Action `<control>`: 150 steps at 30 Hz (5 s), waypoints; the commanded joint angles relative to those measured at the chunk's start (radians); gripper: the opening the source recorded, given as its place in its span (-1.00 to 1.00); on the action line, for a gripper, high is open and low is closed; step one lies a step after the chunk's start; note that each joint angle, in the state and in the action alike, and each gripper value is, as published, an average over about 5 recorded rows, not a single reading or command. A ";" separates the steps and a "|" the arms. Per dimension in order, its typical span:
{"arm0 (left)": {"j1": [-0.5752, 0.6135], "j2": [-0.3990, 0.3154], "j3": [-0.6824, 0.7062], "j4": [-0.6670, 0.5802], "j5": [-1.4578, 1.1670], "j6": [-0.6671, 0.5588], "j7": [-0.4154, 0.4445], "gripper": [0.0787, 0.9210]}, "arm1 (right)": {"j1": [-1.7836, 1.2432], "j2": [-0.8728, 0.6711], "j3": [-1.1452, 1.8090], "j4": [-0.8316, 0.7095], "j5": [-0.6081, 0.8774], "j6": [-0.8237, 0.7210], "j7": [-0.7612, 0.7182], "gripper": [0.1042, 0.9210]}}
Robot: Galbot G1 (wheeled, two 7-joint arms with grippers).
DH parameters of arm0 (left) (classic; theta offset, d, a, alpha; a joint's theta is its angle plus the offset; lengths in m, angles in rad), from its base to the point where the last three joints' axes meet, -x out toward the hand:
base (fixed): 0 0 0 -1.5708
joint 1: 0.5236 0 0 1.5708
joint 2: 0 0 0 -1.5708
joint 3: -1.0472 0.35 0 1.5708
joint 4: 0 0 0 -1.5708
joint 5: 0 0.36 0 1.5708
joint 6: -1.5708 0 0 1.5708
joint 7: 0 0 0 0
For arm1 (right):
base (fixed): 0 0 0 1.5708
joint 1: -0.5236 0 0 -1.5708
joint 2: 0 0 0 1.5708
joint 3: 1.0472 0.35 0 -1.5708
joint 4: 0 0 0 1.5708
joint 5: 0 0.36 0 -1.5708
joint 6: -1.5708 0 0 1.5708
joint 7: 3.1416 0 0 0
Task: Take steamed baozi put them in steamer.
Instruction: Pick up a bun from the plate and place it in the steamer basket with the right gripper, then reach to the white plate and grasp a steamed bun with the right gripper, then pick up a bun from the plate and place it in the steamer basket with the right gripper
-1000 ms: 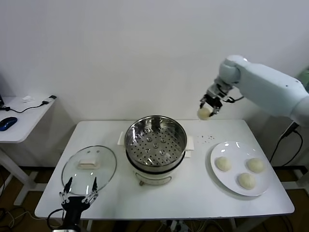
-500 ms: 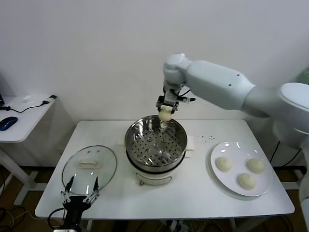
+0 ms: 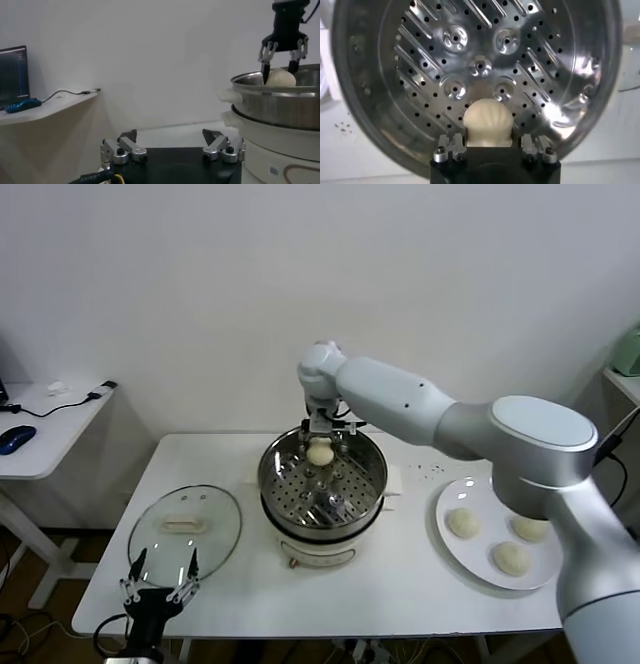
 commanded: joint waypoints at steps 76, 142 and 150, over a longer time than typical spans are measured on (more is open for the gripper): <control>0.051 -0.013 0.021 -0.028 0.039 -0.007 0.004 0.77 | -0.308 -0.720 0.072 0.166 0.617 -0.889 0.078 0.62; 0.074 0.001 0.042 -0.057 0.074 -0.002 -0.034 0.77 | 0.225 0.078 -0.604 0.172 1.504 -1.074 0.260 0.03; 0.075 0.002 0.037 -0.051 0.072 -0.004 -0.035 0.77 | 0.228 0.060 -0.604 0.168 1.499 -1.071 0.250 0.21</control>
